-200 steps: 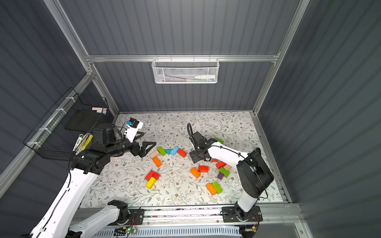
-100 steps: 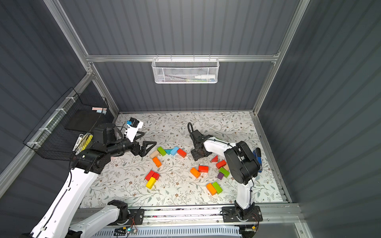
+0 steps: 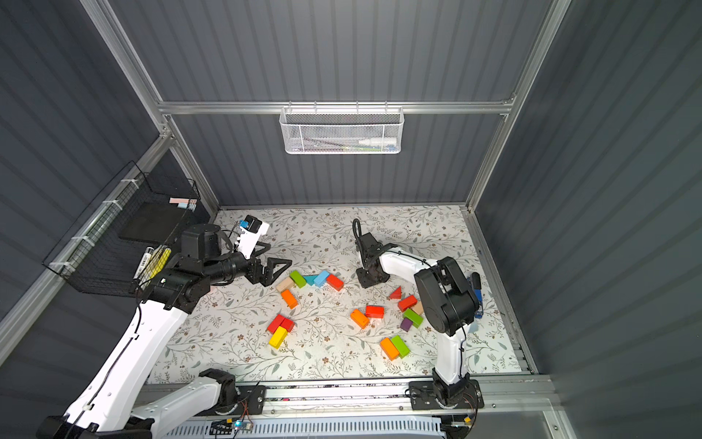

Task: Assemble a heart with building blocks
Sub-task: Pick up the building block from the center of the board, then place the building block at the center of the board.

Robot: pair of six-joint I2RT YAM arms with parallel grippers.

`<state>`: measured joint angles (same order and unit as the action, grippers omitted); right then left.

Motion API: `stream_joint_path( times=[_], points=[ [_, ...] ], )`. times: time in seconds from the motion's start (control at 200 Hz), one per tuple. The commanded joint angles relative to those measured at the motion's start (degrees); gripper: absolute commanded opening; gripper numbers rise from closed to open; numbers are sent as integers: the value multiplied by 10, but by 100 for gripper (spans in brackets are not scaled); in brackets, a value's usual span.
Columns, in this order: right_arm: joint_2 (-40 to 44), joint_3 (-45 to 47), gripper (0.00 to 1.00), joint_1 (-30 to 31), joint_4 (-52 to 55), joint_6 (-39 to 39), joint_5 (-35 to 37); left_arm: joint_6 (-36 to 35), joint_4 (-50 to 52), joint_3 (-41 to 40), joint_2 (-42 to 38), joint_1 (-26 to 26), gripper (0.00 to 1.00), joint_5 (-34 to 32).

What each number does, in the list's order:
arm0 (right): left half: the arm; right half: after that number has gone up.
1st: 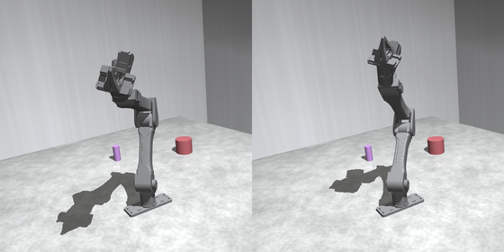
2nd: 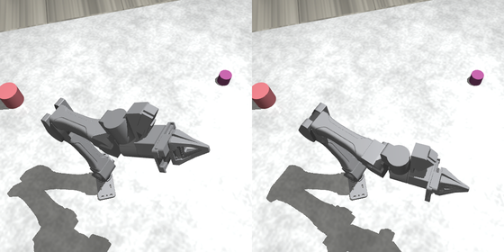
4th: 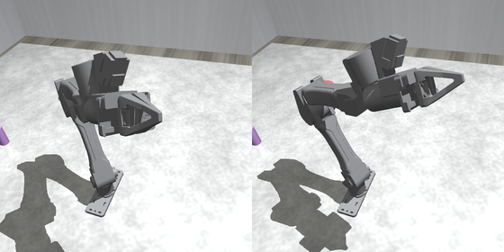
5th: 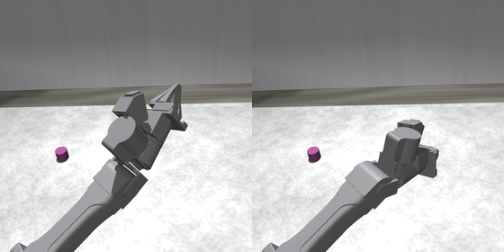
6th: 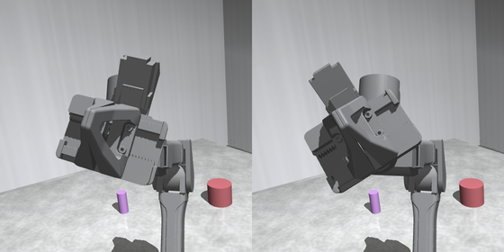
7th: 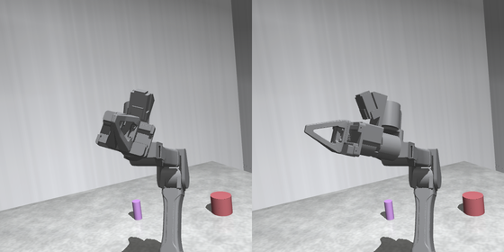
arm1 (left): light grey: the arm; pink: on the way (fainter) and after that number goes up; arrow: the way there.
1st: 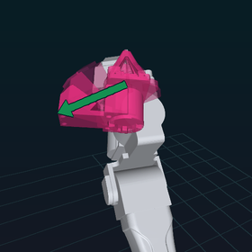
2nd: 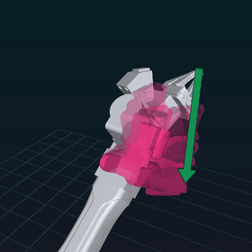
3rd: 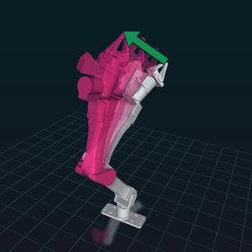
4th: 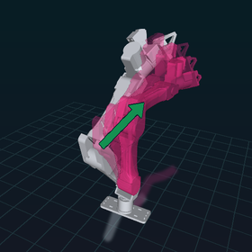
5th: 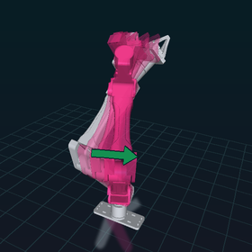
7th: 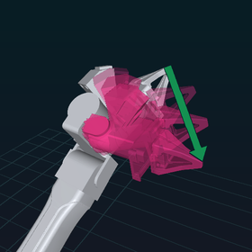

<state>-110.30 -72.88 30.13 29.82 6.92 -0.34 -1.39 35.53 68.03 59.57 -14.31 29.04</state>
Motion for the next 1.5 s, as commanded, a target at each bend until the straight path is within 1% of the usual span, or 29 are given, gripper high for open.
stream_joint_path(
  times=[0.0, 0.135, 0.2, 0.255, 0.375, 0.385, 0.405, 0.51, 0.635, 0.69, 0.78, 0.95, 1.031, 1.071, 1.141, 1.176, 1.261, 1.351, 1.496],
  points=[
    [3, -10, 31, -1, 1, 7, -19, 8, -15, -1, -7, -2, 99, 16],
    [33, 0, 29, 2, 6, 31, -22, 11, -14, -10, -10, -2, 99, 12],
    [58, 19, 29, 10, 3, 51, -38, 14, -11, -17, -10, -2, 99, -3],
    [85, 39, 29, 24, 3, 73, -31, 14, 0, -20, -6, -2, 99, -18],
    [146, 91, 28, 67, -5, 143, -25, 20, 8, -31, -8, -2, 99, -34],
    [151, 95, 28, 72, -5, 149, -24, 22, 8, -32, -8, -2, 99, -48],
    [159, 101, 28, 80, -5, 164, -22, 23, 10, -33, -9, -2, 99, -54],
    [191, 128, 28, 145, -5, 225, 1, 30, 34, -36, -9, -2, 99, -74],
    [196, 148, 27, 207, -23, 304, 16, 39, 54, -45, -11, -2, 99, -88],
    [185, 152, 27, 224, -34, 340, 25, 46, 53, -51, -15, -2, 99, -96],
    [157, 144, 26, 245, -57, 373, 38, 51, 57, -50, -19, -2, 99, -100],
    [96, 95, 26, 263, -42, 406, 85, 64, 64, -49, -18, -2, 99, -99],
    [72, 84, 29, 263, -42, 412, 101, 85, 66, -52, -14, -3, 99, -105],
    [67, 79, 36, 263, -42, 411, 102, 92, 76, -50, -6, -3, 99, -108],
    [69, 83, 50, 263, -57, 409, 94, 101, 93, -49, 7, -3, 99, -115],
    [71, 85, 56, 263, -65, 407, 87, 106, 95, -50, 9, -3, 99, -120],
    [81, 96, 62, 264, -89, 397, 71, 108, 96, -51, 9, -3, 99, -120],
    [86, 105, 62, 265, -103, 386, 51, 111, 96, -53, 14, -3, 99, -121],
    [94, 117, 54, 266, -147, 366, -7, 116, 96, -56, 26, -4, 98, -120]
  ],
)
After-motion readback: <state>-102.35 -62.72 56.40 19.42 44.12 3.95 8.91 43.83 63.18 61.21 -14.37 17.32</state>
